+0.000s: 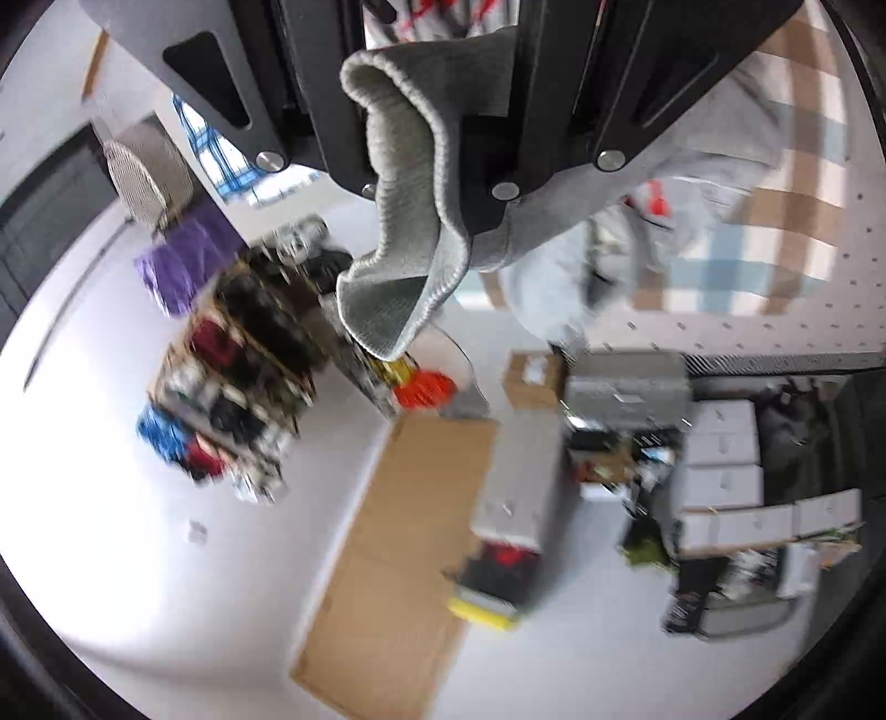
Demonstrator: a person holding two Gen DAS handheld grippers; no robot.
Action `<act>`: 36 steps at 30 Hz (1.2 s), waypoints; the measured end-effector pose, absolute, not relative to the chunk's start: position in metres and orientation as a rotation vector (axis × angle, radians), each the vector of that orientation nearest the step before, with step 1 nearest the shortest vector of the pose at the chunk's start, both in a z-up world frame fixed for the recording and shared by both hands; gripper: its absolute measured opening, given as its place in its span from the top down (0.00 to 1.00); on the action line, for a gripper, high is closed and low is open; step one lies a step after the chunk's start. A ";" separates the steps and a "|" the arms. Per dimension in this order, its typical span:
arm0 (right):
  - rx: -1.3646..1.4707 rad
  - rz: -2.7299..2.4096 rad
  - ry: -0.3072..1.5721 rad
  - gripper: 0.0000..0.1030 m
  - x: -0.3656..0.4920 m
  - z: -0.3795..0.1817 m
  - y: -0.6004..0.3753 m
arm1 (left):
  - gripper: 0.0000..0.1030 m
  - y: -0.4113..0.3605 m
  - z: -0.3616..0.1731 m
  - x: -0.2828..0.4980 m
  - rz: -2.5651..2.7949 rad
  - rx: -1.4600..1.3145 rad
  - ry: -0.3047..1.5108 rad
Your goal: Fold large clothes
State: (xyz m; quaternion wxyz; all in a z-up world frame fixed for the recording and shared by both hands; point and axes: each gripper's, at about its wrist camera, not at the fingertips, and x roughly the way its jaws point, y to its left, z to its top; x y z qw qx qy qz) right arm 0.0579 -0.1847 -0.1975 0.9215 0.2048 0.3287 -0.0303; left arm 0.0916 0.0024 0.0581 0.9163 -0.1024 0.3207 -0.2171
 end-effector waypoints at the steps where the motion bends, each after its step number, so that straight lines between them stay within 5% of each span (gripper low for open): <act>1: 0.426 -0.079 0.686 0.00 0.058 -0.200 -0.189 | 0.98 -0.011 0.051 0.095 -0.462 -0.202 0.684; 18: 0.518 -0.208 0.783 0.00 0.068 -0.223 -0.246 | 0.97 -0.079 -0.040 0.119 -0.578 -0.139 1.130; 21: 0.509 -0.211 0.780 0.00 0.068 -0.222 -0.245 | 0.88 -0.073 -0.043 0.114 -0.608 -0.134 1.195; 22: 0.510 -0.212 0.785 0.00 0.070 -0.223 -0.245 | 0.78 -0.069 -0.041 0.110 -0.623 -0.126 1.205; 23: 0.514 -0.207 0.792 0.00 0.070 -0.224 -0.245 | 0.56 -0.067 -0.042 0.108 -0.625 -0.113 1.209; 25: 0.521 -0.205 0.800 0.00 0.072 -0.227 -0.244 | 0.33 -0.052 -0.036 0.099 -0.633 -0.086 1.204; 36: 0.509 -0.202 0.785 0.00 0.074 -0.224 -0.237 | 0.33 0.089 -0.090 0.116 -0.244 -0.017 1.213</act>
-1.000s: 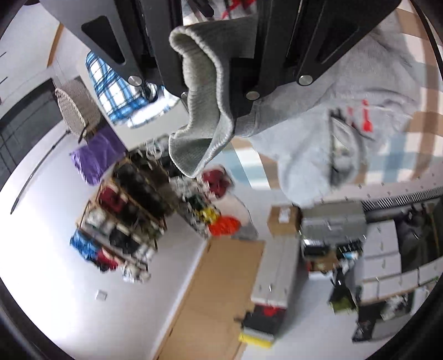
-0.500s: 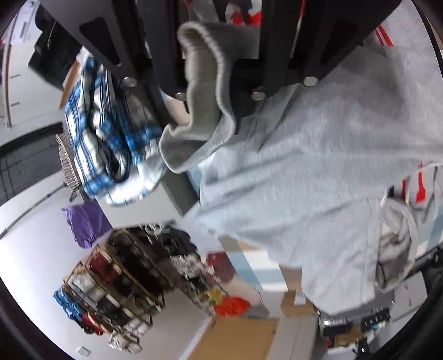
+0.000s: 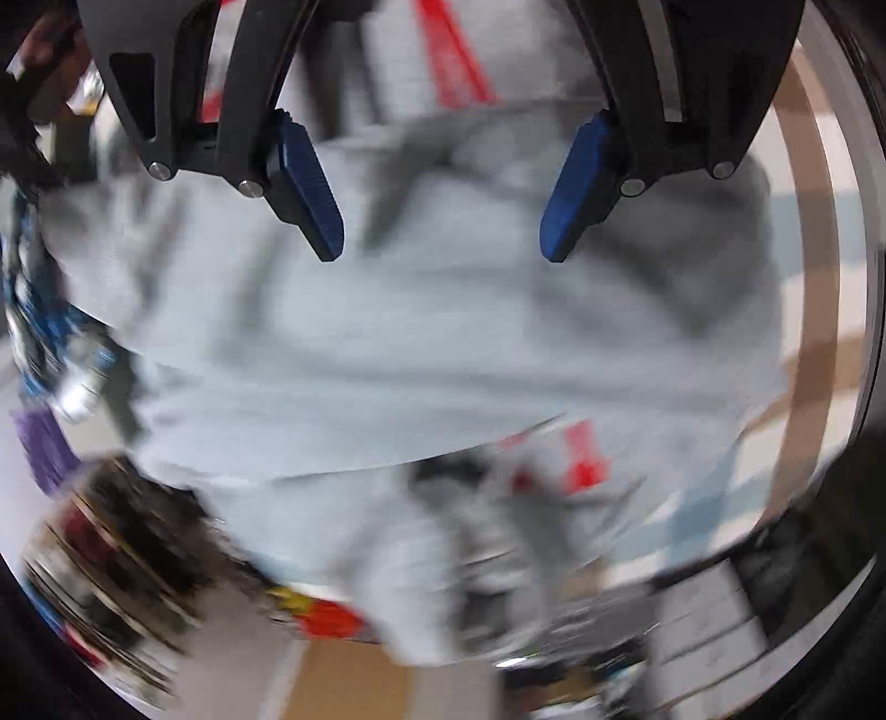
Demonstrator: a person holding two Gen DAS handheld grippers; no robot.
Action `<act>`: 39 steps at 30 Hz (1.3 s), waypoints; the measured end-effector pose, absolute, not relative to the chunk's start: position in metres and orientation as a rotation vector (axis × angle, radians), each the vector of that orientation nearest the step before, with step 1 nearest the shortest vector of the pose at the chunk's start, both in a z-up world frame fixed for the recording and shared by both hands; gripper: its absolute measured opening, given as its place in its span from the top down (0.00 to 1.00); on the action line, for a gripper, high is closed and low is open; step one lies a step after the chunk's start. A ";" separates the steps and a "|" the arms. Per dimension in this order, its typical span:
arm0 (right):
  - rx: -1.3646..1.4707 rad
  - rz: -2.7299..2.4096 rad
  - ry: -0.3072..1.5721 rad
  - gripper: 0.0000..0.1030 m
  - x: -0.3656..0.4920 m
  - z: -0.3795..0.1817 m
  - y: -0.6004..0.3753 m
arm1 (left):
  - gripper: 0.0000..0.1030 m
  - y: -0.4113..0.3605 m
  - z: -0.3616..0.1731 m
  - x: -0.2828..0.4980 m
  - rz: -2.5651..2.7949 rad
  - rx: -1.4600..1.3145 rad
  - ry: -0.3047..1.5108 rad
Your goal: Fold large clothes
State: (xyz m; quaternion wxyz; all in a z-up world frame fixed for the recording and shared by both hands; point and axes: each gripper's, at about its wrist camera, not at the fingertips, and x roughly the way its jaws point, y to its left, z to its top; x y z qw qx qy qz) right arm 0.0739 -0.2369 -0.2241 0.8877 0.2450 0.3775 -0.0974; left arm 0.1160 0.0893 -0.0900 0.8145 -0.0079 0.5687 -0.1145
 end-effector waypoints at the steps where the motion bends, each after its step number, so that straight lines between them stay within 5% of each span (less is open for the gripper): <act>1: 0.503 -0.202 0.780 0.00 0.074 -0.223 -0.236 | 0.33 0.103 -0.100 0.118 -0.213 -0.051 1.229; 12: 0.393 -0.174 0.688 0.00 0.062 -0.202 -0.231 | 0.33 0.110 -0.115 0.086 -0.255 -0.059 1.177; 20: 0.348 0.034 1.037 0.00 0.023 -0.244 -0.207 | 0.33 0.136 -0.115 -0.036 -0.390 -0.049 1.286; 28: -0.167 0.008 1.213 0.02 0.005 -0.270 -0.146 | 0.33 0.142 -0.150 -0.111 -0.367 0.026 1.370; 34: -0.225 0.020 1.234 0.37 0.007 -0.283 -0.136 | 0.33 0.117 -0.174 -0.123 -0.296 0.138 1.327; 36: -0.216 0.054 1.246 0.63 0.007 -0.281 -0.132 | 0.33 0.106 -0.181 -0.126 -0.283 0.201 1.305; 39: -0.232 0.053 1.232 0.83 0.006 -0.273 -0.122 | 0.33 0.099 -0.190 -0.124 -0.292 0.209 1.276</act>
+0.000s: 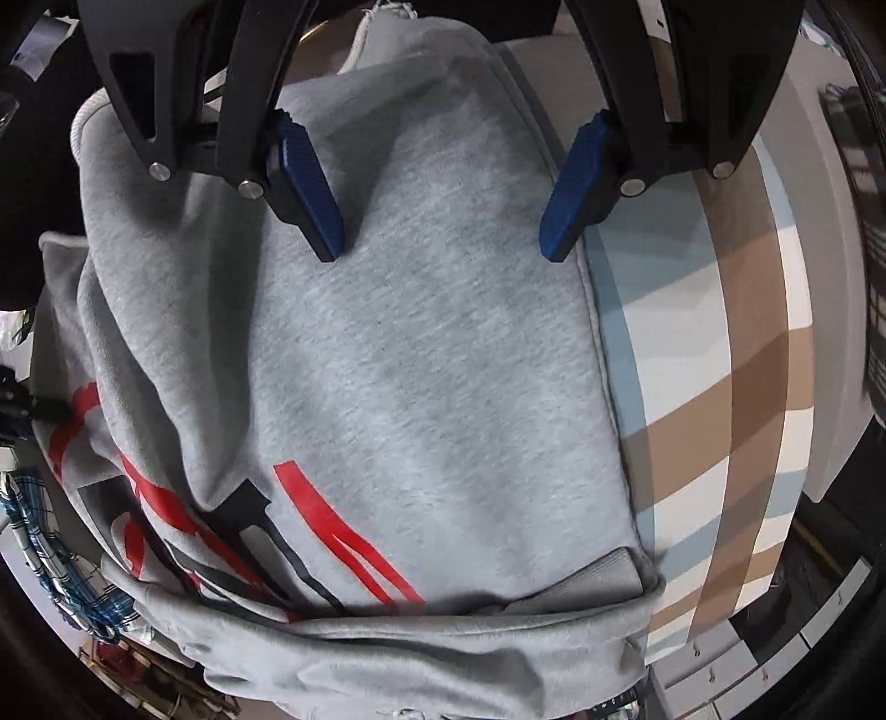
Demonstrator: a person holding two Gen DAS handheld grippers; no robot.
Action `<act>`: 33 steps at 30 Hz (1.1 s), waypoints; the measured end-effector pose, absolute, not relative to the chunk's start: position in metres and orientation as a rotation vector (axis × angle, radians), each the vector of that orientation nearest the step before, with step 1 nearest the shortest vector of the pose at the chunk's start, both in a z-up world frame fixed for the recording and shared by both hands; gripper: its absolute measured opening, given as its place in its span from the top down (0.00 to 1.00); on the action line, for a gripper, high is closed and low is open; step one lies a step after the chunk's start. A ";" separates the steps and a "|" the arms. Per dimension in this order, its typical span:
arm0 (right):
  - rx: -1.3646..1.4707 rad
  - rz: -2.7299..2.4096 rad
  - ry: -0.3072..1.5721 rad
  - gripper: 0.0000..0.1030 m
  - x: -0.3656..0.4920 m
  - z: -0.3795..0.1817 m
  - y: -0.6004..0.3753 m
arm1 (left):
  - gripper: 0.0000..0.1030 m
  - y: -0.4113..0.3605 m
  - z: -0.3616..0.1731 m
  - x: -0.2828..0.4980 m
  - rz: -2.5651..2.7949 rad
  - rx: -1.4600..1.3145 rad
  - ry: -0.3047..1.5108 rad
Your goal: Fold large clothes
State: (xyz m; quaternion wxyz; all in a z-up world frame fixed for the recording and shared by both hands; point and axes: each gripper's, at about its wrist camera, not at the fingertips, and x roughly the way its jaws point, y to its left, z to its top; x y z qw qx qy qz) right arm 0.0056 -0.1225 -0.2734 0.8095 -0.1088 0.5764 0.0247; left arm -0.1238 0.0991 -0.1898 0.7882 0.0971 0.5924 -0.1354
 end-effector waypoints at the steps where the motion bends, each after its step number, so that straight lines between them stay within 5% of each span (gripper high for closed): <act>1: -0.210 0.051 1.231 0.84 0.005 -0.271 -0.127 | 0.33 0.099 -0.194 -0.122 -0.294 0.209 1.273; 13: -0.230 -0.086 1.227 0.85 0.005 -0.254 -0.192 | 0.33 0.100 -0.234 -0.114 -0.297 0.229 1.244; 17: -0.255 -0.051 1.243 0.77 0.000 -0.247 -0.179 | 0.33 0.092 -0.239 -0.113 -0.254 0.269 1.254; 21: -0.170 0.001 1.120 0.52 -0.010 -0.209 -0.165 | 0.33 0.104 -0.221 -0.107 -0.339 0.085 1.238; 25: -0.115 0.043 0.927 0.40 -0.006 -0.148 -0.161 | 0.33 0.110 -0.173 -0.079 -0.394 -0.134 1.175; 29: -0.044 0.121 0.712 0.02 0.010 -0.089 -0.146 | 0.32 0.114 -0.087 -0.062 -0.351 -0.143 1.036; 33: 0.023 0.164 0.530 0.00 0.045 -0.052 -0.127 | 0.19 0.110 -0.056 -0.014 -0.333 -0.169 0.999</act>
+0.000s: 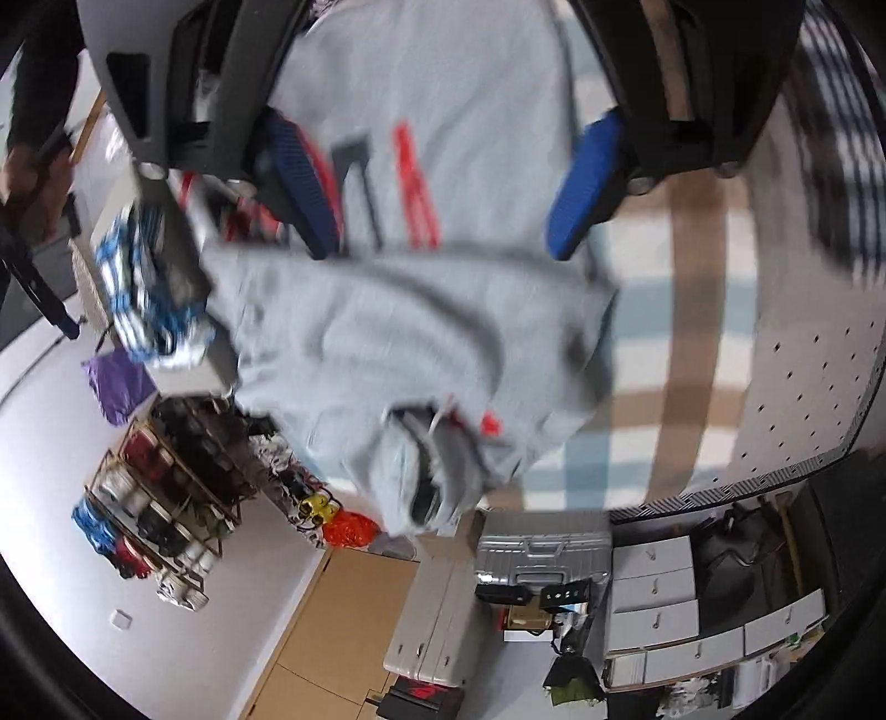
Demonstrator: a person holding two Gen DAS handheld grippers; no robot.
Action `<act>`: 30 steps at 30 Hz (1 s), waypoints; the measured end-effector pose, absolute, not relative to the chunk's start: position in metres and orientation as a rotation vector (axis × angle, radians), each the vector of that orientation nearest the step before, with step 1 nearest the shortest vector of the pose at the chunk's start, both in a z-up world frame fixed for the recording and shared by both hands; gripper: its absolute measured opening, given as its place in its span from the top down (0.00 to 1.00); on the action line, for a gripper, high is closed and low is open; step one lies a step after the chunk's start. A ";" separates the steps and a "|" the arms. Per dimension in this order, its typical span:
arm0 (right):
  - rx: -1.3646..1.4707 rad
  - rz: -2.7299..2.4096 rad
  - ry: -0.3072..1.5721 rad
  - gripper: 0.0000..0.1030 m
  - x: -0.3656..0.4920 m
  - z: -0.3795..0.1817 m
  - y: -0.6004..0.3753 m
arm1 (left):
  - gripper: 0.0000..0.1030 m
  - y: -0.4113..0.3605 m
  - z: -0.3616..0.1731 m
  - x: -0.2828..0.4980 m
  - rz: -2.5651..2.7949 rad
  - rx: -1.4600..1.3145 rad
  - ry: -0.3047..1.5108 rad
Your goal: Fold large clothes
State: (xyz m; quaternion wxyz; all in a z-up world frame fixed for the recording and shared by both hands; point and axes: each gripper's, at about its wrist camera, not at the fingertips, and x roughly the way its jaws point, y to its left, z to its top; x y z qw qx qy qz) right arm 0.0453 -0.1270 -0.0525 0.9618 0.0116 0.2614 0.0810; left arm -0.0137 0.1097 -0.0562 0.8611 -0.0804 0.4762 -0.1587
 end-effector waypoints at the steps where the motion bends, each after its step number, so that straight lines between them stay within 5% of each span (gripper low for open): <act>1: 0.048 0.183 0.513 0.00 0.059 -0.048 -0.126 | 0.19 0.102 -0.056 0.007 -0.306 -0.170 0.999; 16: 0.022 -0.031 0.742 0.00 0.301 -0.113 -0.133 | 0.19 0.034 -0.152 0.282 -0.066 -0.005 1.114; 24: -0.104 0.005 0.701 0.00 0.349 -0.151 -0.112 | 0.20 0.031 -0.161 0.327 -0.040 0.195 1.079; 25: -0.120 0.016 0.711 0.00 0.351 -0.153 -0.108 | 0.25 0.032 -0.166 0.330 -0.039 0.209 1.062; 28: -0.101 0.064 0.774 0.00 0.359 -0.163 -0.100 | 0.98 0.039 -0.161 0.329 -0.036 0.218 1.062; 30: -0.083 0.083 0.807 0.00 0.364 -0.169 -0.098 | 0.97 0.049 -0.152 0.322 -0.042 0.163 1.032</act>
